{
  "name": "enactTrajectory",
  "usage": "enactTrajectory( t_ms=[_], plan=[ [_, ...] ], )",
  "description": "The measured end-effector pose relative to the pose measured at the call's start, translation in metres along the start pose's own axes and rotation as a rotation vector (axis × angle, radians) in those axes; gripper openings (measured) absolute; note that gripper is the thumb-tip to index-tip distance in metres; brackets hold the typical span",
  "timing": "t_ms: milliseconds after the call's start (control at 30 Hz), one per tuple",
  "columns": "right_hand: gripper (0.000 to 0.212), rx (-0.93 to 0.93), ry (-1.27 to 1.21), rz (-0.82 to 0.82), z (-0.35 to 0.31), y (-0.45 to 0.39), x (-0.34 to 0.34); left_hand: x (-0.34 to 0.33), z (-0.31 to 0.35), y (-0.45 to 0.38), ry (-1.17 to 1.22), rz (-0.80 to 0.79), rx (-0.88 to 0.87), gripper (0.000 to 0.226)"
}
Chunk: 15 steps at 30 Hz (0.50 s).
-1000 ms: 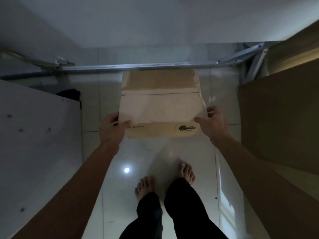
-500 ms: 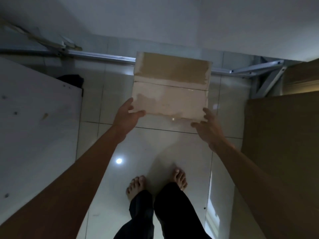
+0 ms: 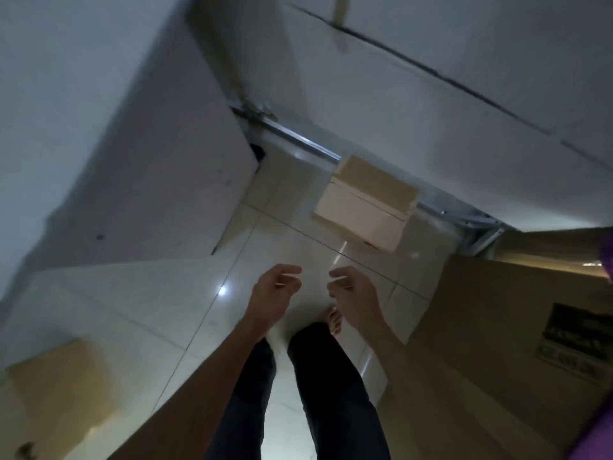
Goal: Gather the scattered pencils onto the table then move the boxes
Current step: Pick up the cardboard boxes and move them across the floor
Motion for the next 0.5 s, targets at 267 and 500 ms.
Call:
enactTrajectory(
  t_ms=[267,500],
  plan=[
    [0.017,0.117,0.208,-0.298,-0.083,0.097,-0.114,0.115,-0.107,0.115,0.142,0.124,0.065,0.025],
    [0.015,0.226,0.383,-0.484,-0.116,0.18,-0.258,0.231,-0.256,0.169,0.373,0.219,0.097,0.024]
  ],
)
Point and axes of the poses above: each hand's wrist, its own y-axis away from the middle knuckle, its own x-axis out of the back of the hand, z = x × y, the point moved 5 cm from there along -y, towards the middle knuckle, and after that the axes turned 15 degrees about x, right-handed, at the moved point
